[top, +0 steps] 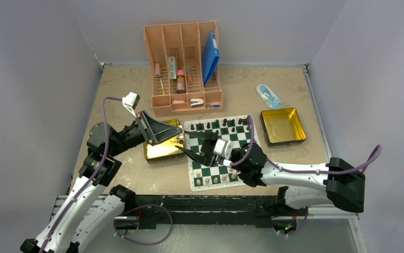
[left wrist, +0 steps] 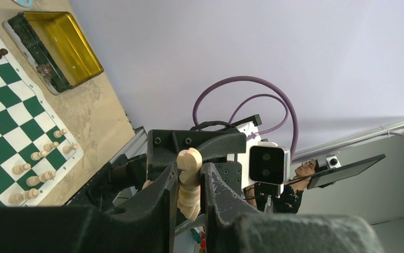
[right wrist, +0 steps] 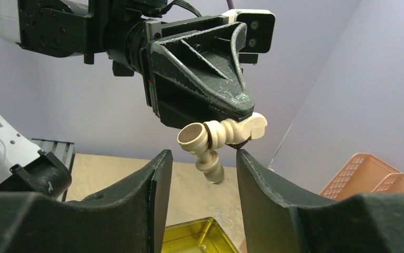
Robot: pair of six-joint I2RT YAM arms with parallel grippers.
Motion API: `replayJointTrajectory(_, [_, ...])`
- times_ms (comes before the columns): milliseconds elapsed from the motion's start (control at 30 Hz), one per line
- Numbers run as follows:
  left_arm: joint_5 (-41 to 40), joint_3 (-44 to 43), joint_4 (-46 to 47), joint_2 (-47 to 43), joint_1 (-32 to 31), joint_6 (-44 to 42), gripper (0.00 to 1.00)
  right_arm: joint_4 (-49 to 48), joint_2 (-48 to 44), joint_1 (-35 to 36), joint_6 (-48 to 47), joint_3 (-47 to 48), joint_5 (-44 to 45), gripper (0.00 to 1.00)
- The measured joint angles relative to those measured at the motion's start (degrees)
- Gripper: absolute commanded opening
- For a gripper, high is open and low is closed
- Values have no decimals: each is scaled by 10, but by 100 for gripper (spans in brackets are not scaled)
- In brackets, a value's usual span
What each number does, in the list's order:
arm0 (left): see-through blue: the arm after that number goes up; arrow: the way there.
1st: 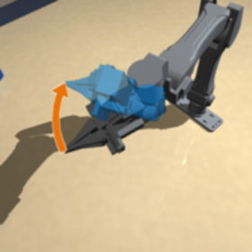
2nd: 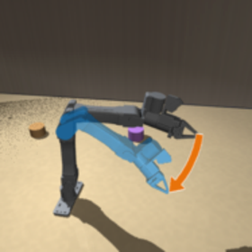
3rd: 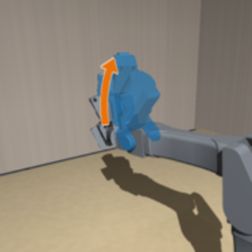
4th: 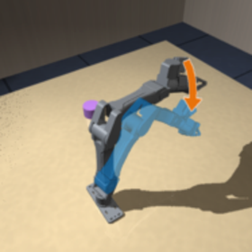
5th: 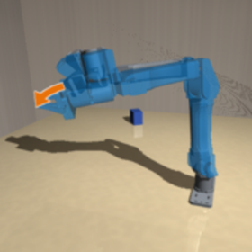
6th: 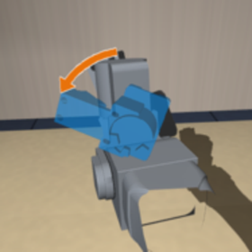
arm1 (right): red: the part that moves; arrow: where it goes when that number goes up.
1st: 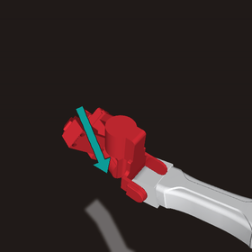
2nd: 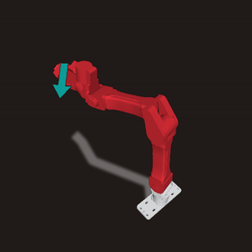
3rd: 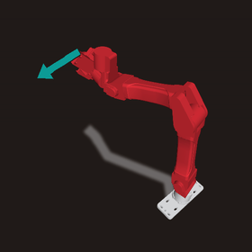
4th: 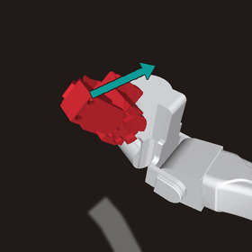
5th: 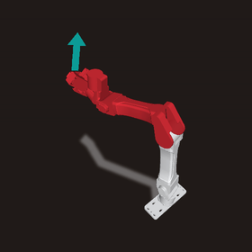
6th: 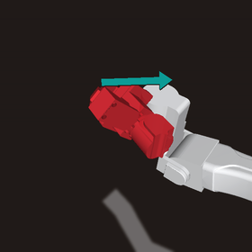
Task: Set up the chess pieces on the board
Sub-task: Place the chess piece on the chessboard.
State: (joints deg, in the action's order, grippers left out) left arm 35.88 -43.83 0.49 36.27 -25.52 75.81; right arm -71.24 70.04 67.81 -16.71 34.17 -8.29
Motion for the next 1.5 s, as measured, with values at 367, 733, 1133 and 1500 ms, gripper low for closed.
replayJointTrajectory(367, [4,0,24,12,0,-10,0,-11,16,0,0,1,-3,7])
replayJointTrajectory(733, [75,-11,110,81,0,-188,2,33,-76,0,114,-68,43,1])
replayJointTrajectory(1133, [176,29,200,104,-1,-561,0,384,-342,0,292,-64,171,4])
replayJointTrajectory(1500, [106,100,395,357,-137,-656,0,622,-461,-2,392,74,298,3])
